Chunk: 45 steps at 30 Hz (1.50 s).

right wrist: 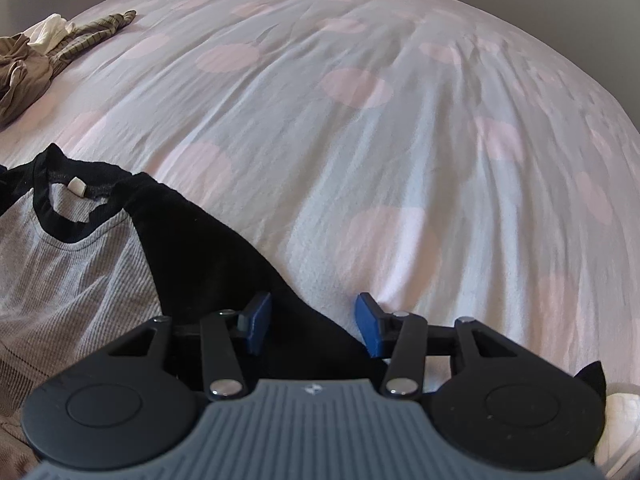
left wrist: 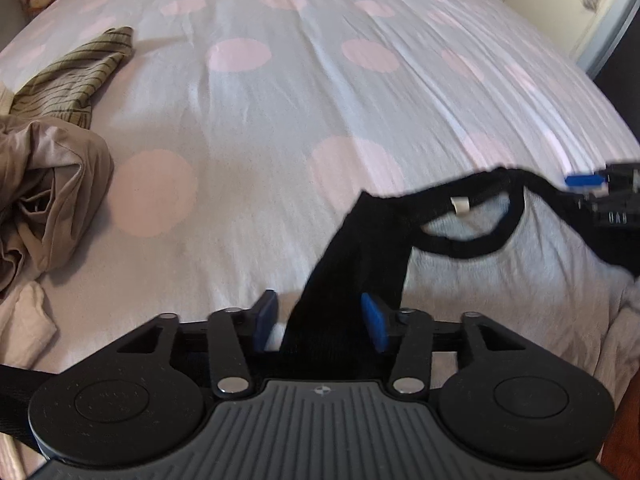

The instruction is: Fold clothes

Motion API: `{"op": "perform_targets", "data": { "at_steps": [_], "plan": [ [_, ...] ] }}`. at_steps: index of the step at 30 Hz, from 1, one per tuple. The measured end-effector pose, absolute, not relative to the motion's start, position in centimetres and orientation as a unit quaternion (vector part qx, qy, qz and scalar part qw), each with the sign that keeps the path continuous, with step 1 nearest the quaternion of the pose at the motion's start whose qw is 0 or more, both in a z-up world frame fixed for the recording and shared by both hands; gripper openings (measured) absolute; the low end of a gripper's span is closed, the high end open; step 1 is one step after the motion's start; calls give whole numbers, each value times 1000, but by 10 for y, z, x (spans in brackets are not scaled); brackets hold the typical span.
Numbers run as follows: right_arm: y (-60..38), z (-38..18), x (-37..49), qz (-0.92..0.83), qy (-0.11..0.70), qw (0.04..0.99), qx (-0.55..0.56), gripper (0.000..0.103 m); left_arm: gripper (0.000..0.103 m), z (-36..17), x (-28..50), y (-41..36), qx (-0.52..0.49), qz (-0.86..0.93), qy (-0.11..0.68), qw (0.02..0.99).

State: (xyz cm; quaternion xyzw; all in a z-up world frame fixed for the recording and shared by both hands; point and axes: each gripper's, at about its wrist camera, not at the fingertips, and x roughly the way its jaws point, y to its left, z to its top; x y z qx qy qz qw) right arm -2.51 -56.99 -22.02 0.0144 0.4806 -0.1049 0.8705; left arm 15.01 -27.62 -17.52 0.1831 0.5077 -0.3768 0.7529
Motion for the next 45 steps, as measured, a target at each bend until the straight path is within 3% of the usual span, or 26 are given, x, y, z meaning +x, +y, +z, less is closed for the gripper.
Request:
{"op": "perform_targets", "data": {
  "at_steps": [5, 10, 14, 15, 20, 31, 45],
  "plan": [
    [-566, -218, -25, -96, 485, 869, 13, 41, 51, -177, 157, -265, 164, -361, 523, 755],
    [-554, -212, -31, -79, 483, 872, -11, 7, 45, -179, 160, -262, 164, -350, 523, 759],
    [-545, -200, -39, -96, 463, 880, -34, 6, 4, -176, 157, -264, 159, -361, 510, 764],
    [-543, -197, -41, -101, 458, 882, -40, 6, 2, -175, 156, -266, 163, -359, 506, 767],
    [-539, -169, -47, -125, 426, 894, -66, 5, 1, -161, 155, -267, 163, -344, 480, 790],
    [-537, -97, -28, -161, 367, 908, -120, 5, 1, -69, 183, -287, 185, -318, 344, 864],
    [-609, -46, 72, -242, 326, 897, -175, 5, 1, -23, 275, -400, 259, -312, 250, 879]
  ]
}}
